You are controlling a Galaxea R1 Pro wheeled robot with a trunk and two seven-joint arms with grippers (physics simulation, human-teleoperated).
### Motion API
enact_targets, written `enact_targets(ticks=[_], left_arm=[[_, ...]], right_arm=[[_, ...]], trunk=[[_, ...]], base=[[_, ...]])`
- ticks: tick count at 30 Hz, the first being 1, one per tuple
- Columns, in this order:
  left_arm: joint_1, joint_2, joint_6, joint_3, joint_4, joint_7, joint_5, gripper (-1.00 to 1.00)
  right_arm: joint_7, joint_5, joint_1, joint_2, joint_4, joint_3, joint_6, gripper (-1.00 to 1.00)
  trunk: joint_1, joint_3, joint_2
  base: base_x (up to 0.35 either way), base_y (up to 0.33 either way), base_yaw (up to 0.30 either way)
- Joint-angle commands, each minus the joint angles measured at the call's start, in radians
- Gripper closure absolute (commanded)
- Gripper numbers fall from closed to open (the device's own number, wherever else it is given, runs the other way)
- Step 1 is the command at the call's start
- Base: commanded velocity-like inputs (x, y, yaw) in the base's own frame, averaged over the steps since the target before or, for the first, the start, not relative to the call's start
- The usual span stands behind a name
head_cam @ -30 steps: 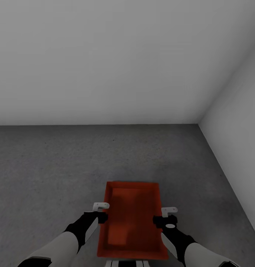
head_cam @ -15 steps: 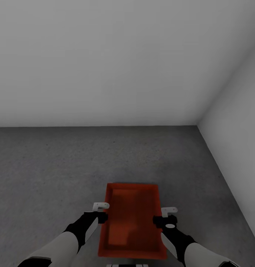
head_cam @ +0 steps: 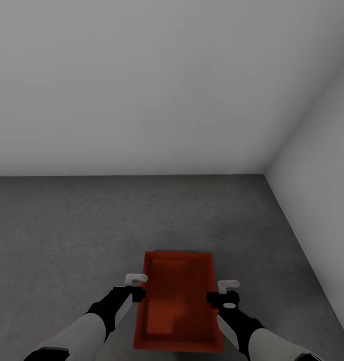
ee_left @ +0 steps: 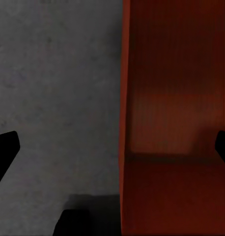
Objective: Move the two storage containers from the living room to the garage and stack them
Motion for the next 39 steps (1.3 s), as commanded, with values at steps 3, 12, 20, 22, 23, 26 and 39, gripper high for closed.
enact_targets(ticks=[3,12,20,22,23,26,39], left_arm=[[0.0,0.0,0.006,-0.001,-0.002,0.004,0.0,-1.0],[0.0,0.0,0.005,-0.001,-0.002,0.004,0.0,-1.0],[0.0,-0.001,0.003,-0.002,0.005,0.004,0.002,-1.0],[0.0,-0.002,0.001,-0.002,0.019,0.004,0.004,-1.0],[0.0,-0.001,0.001,-0.001,0.03,0.004,0.004,-1.0],[0.0,0.001,0.009,-0.001,0.056,0.006,0.008,-1.0],[0.0,0.021,-0.003,0.004,0.185,0.008,0.02,-1.0]], right_arm=[[-0.005,-0.011,-0.001,0.0,0.0,0.008,-0.003,-1.0],[-0.005,-0.011,-0.001,0.0,0.0,0.008,-0.003,-1.0],[-0.004,-0.012,0.001,0.008,0.017,0.007,-0.003,-1.0],[-0.004,-0.012,0.004,0.011,0.022,0.007,-0.003,-1.0],[-0.003,-0.012,0.002,0.012,0.024,0.007,-0.003,-1.0],[-0.003,-0.011,-0.001,0.014,0.026,0.009,-0.003,-1.0],[0.001,-0.008,-0.001,0.013,0.047,0.009,0.004,-1.0]], trunk=[[-0.012,0.014,0.021],[-0.046,0.056,0.084],[-0.065,0.084,0.119],[-0.065,0.087,0.119],[-0.065,0.088,0.119],[-0.065,0.093,0.119],[-0.065,0.106,0.119]], base=[[0.0,0.0,0.0],[0.0,0.0,0.0],[0.0,0.0,0.0],[0.0,0.0,0.0],[0.0,0.0,0.0],[0.0,0.0,0.0],[0.0,0.0,0.0]])
